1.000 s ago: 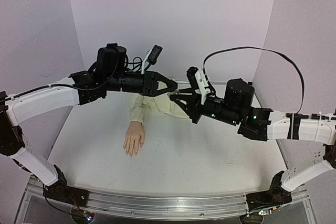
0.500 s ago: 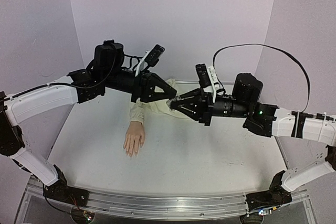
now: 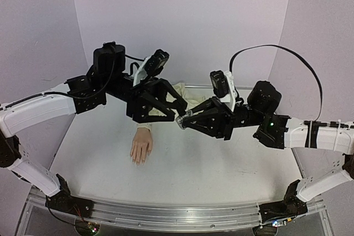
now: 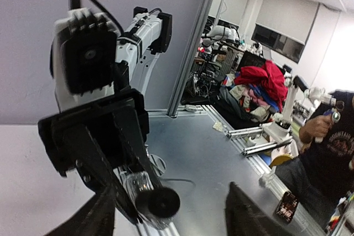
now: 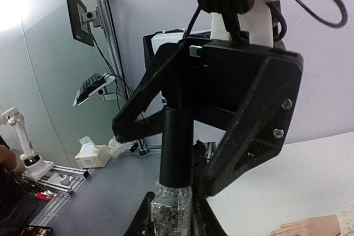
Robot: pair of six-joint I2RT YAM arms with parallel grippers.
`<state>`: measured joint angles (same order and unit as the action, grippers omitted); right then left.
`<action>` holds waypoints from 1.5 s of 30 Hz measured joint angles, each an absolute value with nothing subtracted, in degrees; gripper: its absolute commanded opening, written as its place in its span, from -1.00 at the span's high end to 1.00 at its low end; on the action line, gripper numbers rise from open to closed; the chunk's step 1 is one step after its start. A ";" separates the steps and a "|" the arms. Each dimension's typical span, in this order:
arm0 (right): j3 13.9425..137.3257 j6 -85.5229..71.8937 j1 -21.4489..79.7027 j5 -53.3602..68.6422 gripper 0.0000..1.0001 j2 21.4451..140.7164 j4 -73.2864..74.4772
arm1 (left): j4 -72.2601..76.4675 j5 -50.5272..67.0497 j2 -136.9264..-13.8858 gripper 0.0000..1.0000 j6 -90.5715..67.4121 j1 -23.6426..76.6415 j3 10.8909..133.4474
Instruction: Paint the nails
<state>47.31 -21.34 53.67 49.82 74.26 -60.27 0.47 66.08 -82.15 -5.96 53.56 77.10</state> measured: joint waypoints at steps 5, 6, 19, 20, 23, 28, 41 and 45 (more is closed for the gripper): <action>47.29 -12.27 53.67 45.36 1.00 71.18 -54.04 | -0.05 57.98 -75.66 -0.96 -12.49 51.27 72.20; 47.29 -10.55 53.67 43.92 1.00 70.61 -52.58 | -0.19 55.64 -74.54 -0.95 -14.26 50.59 71.64; 47.29 1.34 53.67 26.06 1.00 69.34 -43.68 | -1.65 44.66 -77.47 -0.56 -28.62 49.15 71.99; 47.29 1.72 53.67 25.08 1.00 69.34 -43.62 | -1.74 44.51 -77.84 -0.54 -28.71 49.19 72.05; 47.29 2.44 53.67 22.94 1.00 69.36 -43.44 | -2.96 43.24 -78.85 -0.48 -28.80 49.30 72.44; 47.29 3.51 53.67 20.93 1.00 69.63 -42.78 | -4.49 41.04 -80.03 -0.33 -28.53 50.17 73.69; 47.31 5.15 53.67 18.52 1.00 71.29 -41.08 | -4.86 39.92 -84.07 0.37 -27.33 51.20 77.21; 47.31 5.34 53.67 18.39 1.00 71.29 -41.08 | -5.93 39.29 -84.20 0.69 -26.98 51.44 77.25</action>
